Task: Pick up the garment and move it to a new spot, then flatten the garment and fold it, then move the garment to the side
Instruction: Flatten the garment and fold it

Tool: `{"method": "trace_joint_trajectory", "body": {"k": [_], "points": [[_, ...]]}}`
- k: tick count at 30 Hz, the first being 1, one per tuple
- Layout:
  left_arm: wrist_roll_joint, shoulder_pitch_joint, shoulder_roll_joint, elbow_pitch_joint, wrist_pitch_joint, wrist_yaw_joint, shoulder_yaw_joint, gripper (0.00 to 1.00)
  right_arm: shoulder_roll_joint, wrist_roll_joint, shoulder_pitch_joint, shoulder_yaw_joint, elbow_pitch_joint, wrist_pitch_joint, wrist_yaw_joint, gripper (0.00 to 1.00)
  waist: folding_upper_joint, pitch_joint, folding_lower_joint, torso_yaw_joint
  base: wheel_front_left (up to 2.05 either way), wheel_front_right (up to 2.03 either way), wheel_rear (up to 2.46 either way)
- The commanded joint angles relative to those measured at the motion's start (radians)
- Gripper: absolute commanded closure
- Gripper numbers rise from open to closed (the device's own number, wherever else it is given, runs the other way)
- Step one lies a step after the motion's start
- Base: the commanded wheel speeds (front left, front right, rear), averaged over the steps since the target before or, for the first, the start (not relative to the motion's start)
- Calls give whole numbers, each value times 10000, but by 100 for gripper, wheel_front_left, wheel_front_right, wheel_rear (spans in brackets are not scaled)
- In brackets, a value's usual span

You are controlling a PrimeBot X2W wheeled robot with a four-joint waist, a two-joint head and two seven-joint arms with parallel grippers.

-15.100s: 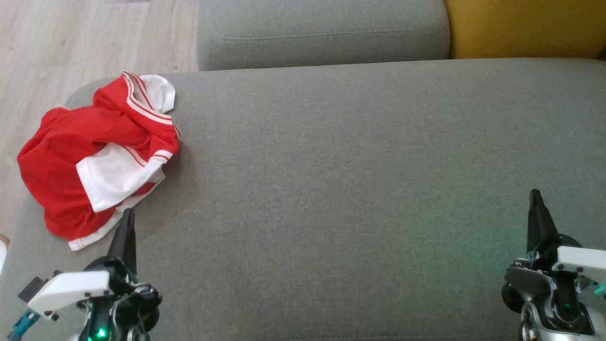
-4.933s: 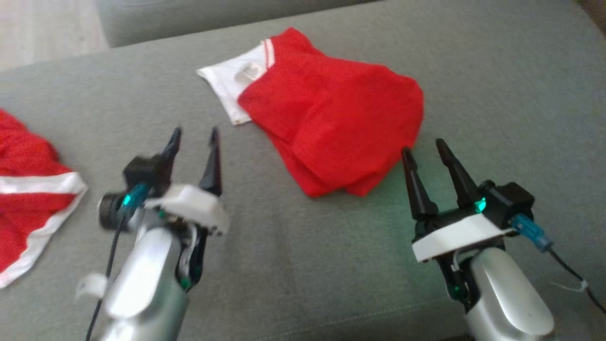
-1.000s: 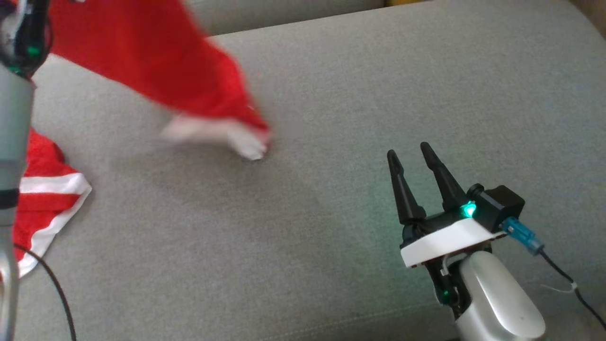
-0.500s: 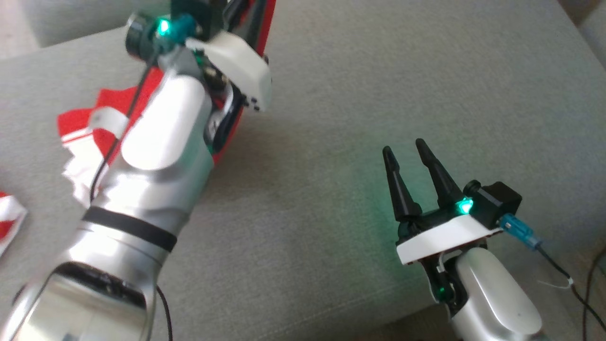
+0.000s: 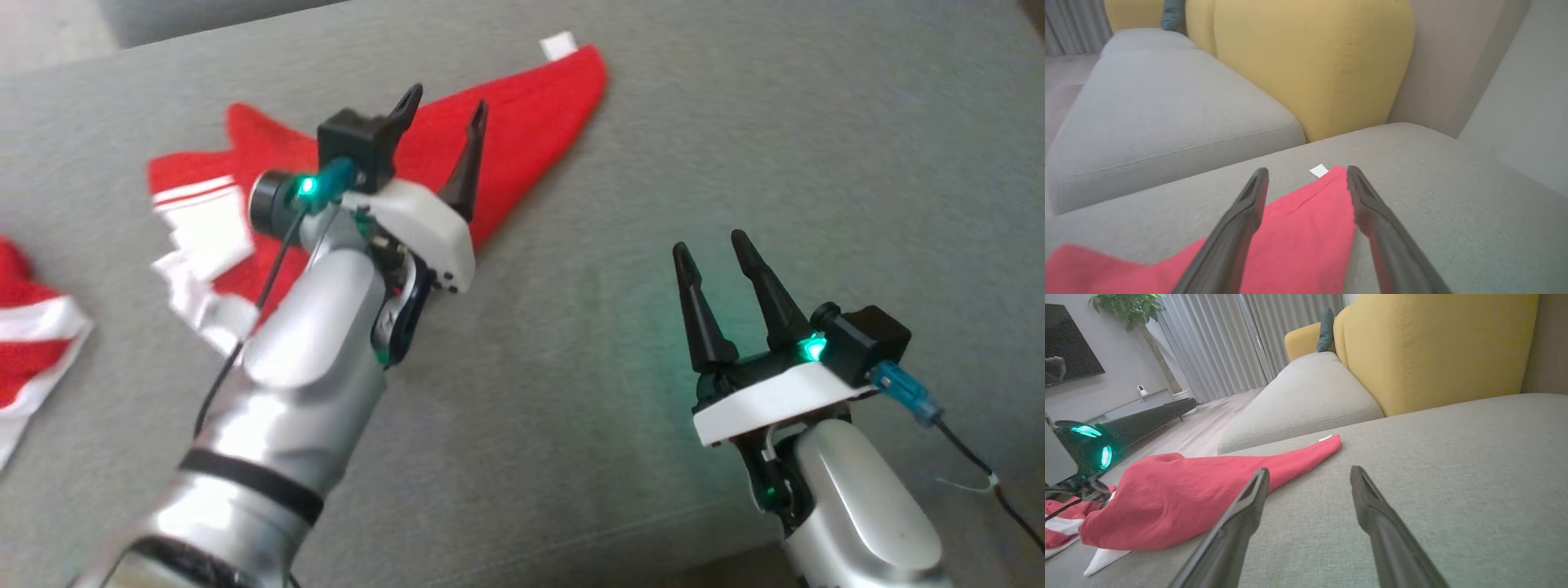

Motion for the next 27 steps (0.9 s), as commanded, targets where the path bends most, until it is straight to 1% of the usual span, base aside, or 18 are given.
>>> {"method": "trace_joint_trajectory", "body": {"k": [1,5,6,8,15,20,24,27], "points": [[174,40,189,-555,-121,142,510,0,51,-129,-226,178,-239,-109,75,0,0,-162,0,500,0,0,0],[517,1181,247,-1418,-122,429,1220,0,51,-250,-277,247,-94,-109,75,0,0,-355,0,1177,0,0,0],[627,1814,241,-1986,-122,512,1667,0,51,-281,-346,247,-15,-109,75,0,0,-433,0,1540,0,0,0],[891,2493,249,-2651,-122,588,2090,0,51,-297,-445,318,50,-109,75,0,0,-499,0,1866,0,0,0],[1681,4588,213,-4372,-123,530,3191,0,51,-316,-1041,536,761,-109,75,0,0,-638,0,2851,0,0,0],[1900,5558,189,-5001,-123,446,3603,0,51,-318,-1719,870,1441,-109,75,0,0,-615,0,3394,0,0,0],[1646,6005,185,-5349,-123,474,3484,0,49,-104,-2596,1266,2291,-14,75,0,0,-521,0,3950,0,0,0],[1523,6089,184,-5428,-123,507,3336,0,48,86,-3182,1330,2792,213,75,0,0,-444,0,4286,0,0,0]]}}
